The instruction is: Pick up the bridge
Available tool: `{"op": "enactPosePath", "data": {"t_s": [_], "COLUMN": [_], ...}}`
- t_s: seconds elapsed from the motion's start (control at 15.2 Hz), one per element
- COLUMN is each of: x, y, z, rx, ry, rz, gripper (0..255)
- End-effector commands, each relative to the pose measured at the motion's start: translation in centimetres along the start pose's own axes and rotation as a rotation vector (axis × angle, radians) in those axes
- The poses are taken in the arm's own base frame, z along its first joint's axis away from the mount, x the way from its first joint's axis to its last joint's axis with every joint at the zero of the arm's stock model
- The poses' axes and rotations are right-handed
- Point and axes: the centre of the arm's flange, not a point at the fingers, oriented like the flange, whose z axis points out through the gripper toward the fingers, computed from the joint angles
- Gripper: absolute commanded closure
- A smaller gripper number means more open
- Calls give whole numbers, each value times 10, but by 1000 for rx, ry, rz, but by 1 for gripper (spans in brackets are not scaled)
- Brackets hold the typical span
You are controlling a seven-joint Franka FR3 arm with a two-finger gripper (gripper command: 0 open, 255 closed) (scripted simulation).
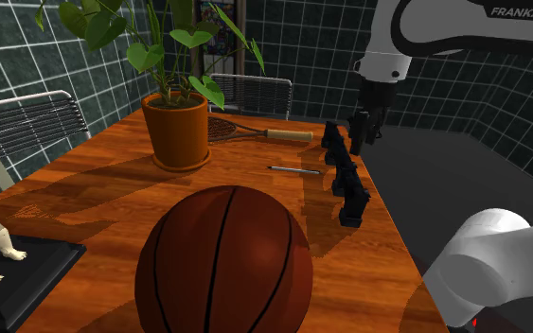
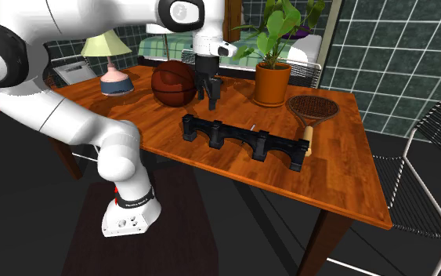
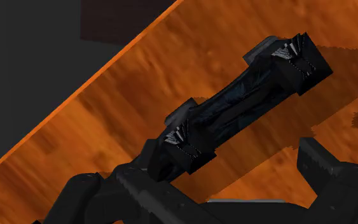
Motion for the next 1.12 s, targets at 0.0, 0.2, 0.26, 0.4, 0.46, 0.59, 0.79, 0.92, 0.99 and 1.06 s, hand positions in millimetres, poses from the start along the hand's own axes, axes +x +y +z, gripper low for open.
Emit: {"op": "enactPosePath", "data": {"t_s": [0.0,0.2,0.26,0.4,0.46,0.59,0.79,0.92,0.99,1.06], "x": [0,32,42,59,65,76,81,82,82,82], "y": [0,20,28,47,58,80,94,94,94,94], "z": [0,13,17,26,31,39,50,60,65,71], "rx": [0,1,1,1,2,2,2,2,2,2], "ry": [0,-4,-5,-8,-9,-11,-13,-13,-13,-13], "rz": [0,268,358,536,626,805,905,905,905,905], "gripper": [0,0,0,0,0,0,0,0,0,0]}}
